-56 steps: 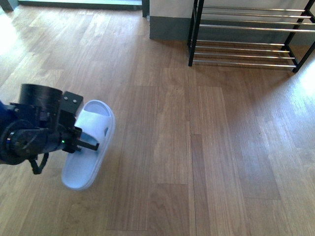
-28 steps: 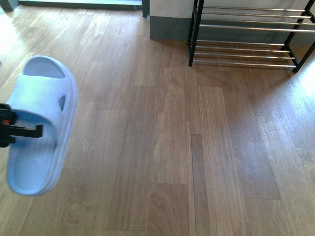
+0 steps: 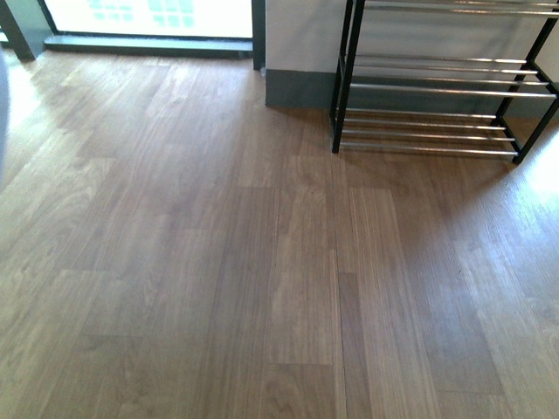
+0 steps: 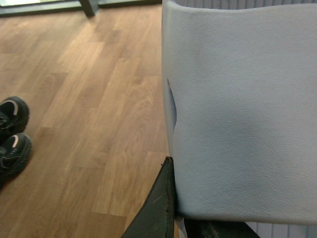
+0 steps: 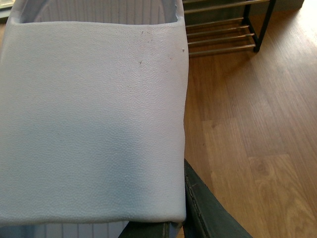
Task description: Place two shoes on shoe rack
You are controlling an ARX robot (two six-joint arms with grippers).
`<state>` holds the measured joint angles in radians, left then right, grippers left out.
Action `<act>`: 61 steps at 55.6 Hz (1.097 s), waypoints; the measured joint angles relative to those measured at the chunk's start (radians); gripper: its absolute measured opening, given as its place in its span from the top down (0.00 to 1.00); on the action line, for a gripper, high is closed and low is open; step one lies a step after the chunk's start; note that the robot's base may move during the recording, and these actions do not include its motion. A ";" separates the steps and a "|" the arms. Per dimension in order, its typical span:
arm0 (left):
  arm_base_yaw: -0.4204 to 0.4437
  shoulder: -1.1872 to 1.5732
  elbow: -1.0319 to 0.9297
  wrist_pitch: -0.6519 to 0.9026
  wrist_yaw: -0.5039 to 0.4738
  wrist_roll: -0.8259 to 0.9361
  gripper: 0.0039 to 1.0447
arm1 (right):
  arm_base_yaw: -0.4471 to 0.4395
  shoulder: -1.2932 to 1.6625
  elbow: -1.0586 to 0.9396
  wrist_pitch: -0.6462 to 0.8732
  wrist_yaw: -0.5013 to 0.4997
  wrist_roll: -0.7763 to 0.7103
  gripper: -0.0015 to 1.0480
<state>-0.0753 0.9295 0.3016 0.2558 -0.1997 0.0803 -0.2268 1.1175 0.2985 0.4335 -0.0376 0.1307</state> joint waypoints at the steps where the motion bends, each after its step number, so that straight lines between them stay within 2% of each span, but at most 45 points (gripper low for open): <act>1: 0.001 -0.013 -0.001 -0.008 -0.002 0.000 0.99 | 0.000 0.000 0.000 0.000 0.000 0.000 0.99; 11: 0.007 -0.100 -0.013 -0.049 -0.014 0.000 0.99 | 0.000 0.000 0.000 0.000 0.000 0.000 0.99; 61: 0.007 -0.104 -0.014 -0.053 -0.013 0.000 0.99 | 0.000 0.000 0.000 0.000 0.000 0.000 0.99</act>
<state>-0.0681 0.8257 0.2871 0.2031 -0.2127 0.0803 -0.2268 1.1172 0.2985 0.4335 -0.0376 0.1307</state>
